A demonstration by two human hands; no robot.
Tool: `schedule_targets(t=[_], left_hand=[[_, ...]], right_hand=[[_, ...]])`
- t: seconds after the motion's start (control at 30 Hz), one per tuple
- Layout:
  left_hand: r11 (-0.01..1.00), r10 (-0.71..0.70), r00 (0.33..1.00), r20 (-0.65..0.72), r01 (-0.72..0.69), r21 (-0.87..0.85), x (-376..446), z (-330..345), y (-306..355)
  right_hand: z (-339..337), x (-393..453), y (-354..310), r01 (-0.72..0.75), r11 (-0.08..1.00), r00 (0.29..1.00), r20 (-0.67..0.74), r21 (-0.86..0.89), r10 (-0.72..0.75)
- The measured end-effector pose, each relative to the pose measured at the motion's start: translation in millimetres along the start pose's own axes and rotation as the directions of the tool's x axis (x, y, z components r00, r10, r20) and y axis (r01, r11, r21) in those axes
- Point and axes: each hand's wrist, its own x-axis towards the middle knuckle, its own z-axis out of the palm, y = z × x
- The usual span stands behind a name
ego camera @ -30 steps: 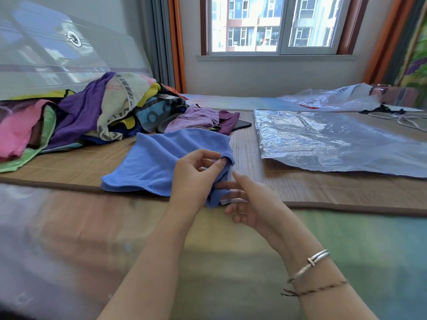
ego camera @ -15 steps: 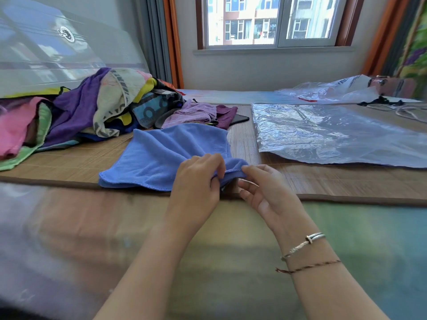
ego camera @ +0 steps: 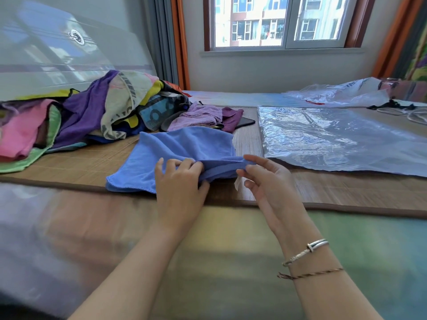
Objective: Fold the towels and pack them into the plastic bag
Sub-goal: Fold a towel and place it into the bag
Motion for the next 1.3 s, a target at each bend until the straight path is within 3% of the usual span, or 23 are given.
schedule_targets(t=[0.13,0.27,0.37,0.43,0.5,0.63,0.73,0.8,0.93,1.03,1.2,1.3], left_hand=[[0.992,-0.046,0.998,-0.038,0.05,0.115,13,-6,-27],[0.98,-0.137,0.991,0.007,0.134,0.144,29,-25,-60],[0.996,-0.03,0.999,-0.022,0.028,-0.089,42,-48,-66],[0.928,0.004,1.0,-0.009,-0.007,-0.373,50,-65,-58],[0.889,0.017,1.0,-0.007,-0.018,-0.458,51,-77,-50],[0.95,0.109,0.959,0.26,-0.024,-0.312,23,-72,-65],[0.953,0.27,0.854,0.445,-0.171,-0.249,-9,-67,-68],[0.96,0.281,0.834,0.476,-0.237,-0.151,-26,-59,-62],[0.96,0.237,0.903,0.359,-0.274,0.057,-43,-50,-58],[0.956,0.162,0.944,0.287,-0.223,0.191,-41,-55,-73],[0.952,0.105,0.962,0.253,-0.171,0.255,-44,-68,-87],[0.977,0.115,0.993,0.011,-0.115,0.18,-40,-88,-93]], right_hand=[[-3,7,-5,-0.006,0.995,1.0,-0.031,-0.101,0.003],[-1,11,-2,0.054,0.941,0.994,-0.075,-0.334,-0.083],[3,11,6,0.104,0.848,0.98,-0.094,-0.52,-0.177],[5,11,4,0.143,0.782,0.961,-0.103,-0.607,-0.256],[8,12,-4,0.195,0.739,0.939,-0.095,-0.644,-0.331],[15,4,-15,0.276,0.702,0.897,-0.087,-0.657,-0.434],[11,-6,-14,0.297,0.648,0.881,-0.061,-0.701,-0.469],[2,-10,-13,0.301,0.552,0.862,-0.026,-0.777,-0.507],[-17,-13,-5,0.309,0.342,0.824,0.07,-0.887,-0.562],[-32,-15,2,0.234,0.189,0.842,0.101,-0.954,-0.529],[-34,-18,9,0.186,-0.057,0.876,0.192,-0.981,-0.442],[-32,-22,12,0.179,-0.165,0.875,0.234,-0.97,-0.425]])
